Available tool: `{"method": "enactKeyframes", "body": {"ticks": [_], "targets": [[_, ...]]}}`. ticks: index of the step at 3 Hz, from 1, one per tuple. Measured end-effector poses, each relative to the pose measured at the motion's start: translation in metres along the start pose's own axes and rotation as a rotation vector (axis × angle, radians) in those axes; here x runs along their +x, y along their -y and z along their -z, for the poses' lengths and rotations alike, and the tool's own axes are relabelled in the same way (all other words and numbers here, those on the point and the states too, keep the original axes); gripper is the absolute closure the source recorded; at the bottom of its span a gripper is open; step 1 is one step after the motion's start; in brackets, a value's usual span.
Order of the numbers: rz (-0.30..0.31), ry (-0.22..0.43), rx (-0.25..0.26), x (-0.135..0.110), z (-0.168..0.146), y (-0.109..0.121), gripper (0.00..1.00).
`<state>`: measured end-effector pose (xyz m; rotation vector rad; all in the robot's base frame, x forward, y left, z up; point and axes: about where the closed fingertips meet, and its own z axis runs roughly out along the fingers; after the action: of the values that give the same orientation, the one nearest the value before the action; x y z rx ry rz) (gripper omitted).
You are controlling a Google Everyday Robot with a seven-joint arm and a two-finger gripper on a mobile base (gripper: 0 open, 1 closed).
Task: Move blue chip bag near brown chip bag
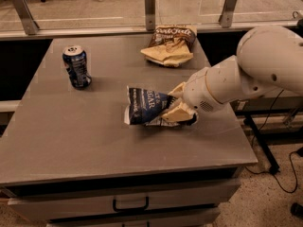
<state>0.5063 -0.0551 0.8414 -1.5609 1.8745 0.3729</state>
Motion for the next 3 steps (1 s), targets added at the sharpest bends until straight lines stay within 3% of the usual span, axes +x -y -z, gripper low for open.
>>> {"method": "enactKeyframes", "body": {"ticks": [2, 3], "targets": [[0.0, 0.0, 0.0, -0.001, 0.001, 0.0, 1.0], [-0.012, 0.015, 0.047, -0.003, 0.02, 0.008, 1.0]]}}
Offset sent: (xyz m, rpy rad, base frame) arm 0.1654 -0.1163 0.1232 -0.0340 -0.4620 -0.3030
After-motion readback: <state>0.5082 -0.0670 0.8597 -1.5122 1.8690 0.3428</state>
